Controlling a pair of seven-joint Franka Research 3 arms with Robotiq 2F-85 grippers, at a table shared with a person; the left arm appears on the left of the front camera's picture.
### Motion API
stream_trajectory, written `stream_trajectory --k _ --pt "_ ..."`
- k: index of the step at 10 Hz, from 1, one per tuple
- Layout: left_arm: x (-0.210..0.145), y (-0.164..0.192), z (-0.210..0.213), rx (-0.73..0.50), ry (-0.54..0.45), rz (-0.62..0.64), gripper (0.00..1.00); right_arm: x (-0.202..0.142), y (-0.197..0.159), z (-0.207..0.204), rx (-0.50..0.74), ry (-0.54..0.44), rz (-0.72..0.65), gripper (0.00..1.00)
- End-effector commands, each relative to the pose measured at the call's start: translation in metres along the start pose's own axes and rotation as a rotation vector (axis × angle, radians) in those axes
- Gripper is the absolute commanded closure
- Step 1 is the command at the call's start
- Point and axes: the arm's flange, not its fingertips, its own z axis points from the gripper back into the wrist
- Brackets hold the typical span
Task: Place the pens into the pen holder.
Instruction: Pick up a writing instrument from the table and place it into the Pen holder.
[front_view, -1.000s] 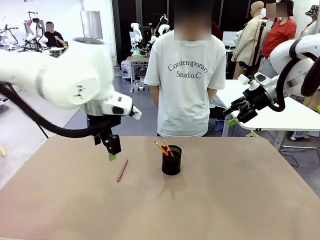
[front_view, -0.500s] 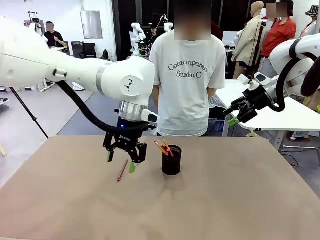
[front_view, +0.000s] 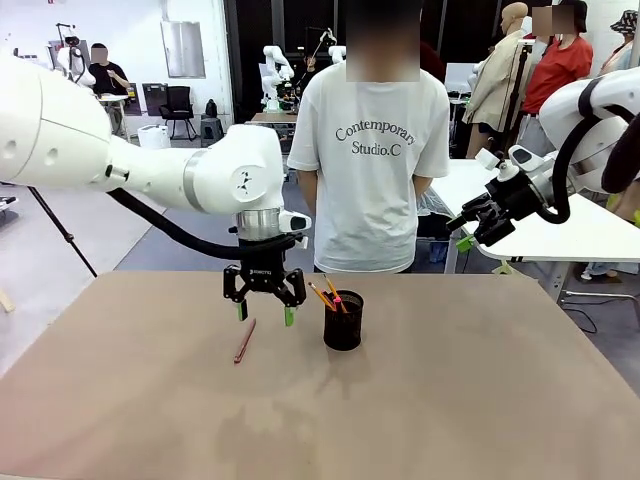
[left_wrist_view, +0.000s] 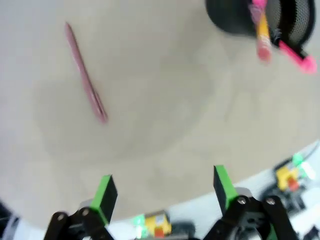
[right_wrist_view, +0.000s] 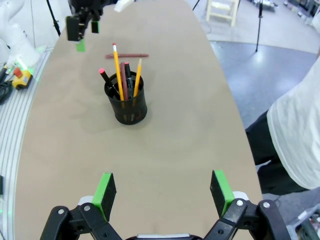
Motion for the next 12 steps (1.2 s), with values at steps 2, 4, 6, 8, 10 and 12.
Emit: stream_trajectory --k 2,4,6,8,10,12 --pt "-0.015 0.013 -0.022 0.032 -0.135 0.044 0.00 0.002 -0.001 0.000 -0.011 -0.006 0.003 0.00" --pt "0.000 0.012 -0.012 -0.008 -0.108 0.030 0.00 0.002 -0.001 0.000 -0.011 -0.006 0.003 0.00" --pt "0.000 0.012 -0.012 -0.008 -0.108 0.030 0.00 0.002 -0.001 0.000 -0.011 -0.006 0.003 0.00" --pt "0.000 0.012 -0.012 -0.008 -0.108 0.030 0.00 0.002 -0.001 0.000 -0.011 -0.006 0.003 0.00" --pt "0.000 0.012 -0.012 -0.008 -0.108 0.030 0.00 0.002 -0.001 0.000 -0.011 -0.006 0.003 0.00" --pt "0.008 0.018 -0.014 0.026 -0.127 0.072 0.00 0.002 -0.001 0.000 -0.011 -0.006 0.003 0.00"
